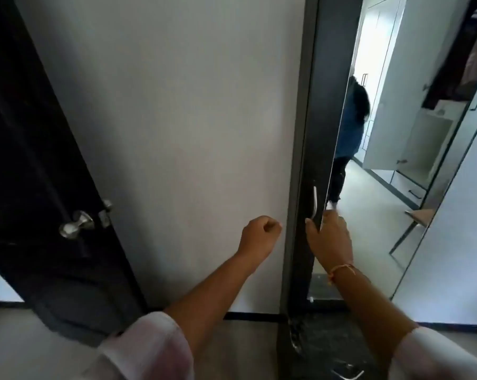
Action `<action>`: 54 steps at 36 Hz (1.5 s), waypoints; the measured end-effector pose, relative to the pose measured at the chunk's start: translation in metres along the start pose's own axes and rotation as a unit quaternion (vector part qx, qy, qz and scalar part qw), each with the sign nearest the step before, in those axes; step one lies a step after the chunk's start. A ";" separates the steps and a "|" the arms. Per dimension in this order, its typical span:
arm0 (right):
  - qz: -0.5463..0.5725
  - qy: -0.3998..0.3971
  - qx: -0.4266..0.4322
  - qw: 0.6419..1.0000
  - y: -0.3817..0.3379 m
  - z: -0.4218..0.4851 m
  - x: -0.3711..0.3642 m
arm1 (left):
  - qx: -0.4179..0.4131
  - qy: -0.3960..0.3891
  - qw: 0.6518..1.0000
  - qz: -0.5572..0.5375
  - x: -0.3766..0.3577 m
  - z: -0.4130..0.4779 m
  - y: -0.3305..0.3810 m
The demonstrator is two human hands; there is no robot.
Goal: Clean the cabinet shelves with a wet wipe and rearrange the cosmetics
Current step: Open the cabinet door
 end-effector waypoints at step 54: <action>-0.212 0.171 0.096 0.957 0.055 -0.115 0.153 | -0.128 -0.314 0.938 -0.078 -0.175 -0.164 0.054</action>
Point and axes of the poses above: each hand's wrist, its own z-axis towards the middle knuckle, its own x-axis out of the back of the hand, y = z × x, the point moved 9 cm from there along z, towards the middle knuckle, and after that the axes turned 5 degrees about y, right-handed, at the moved point
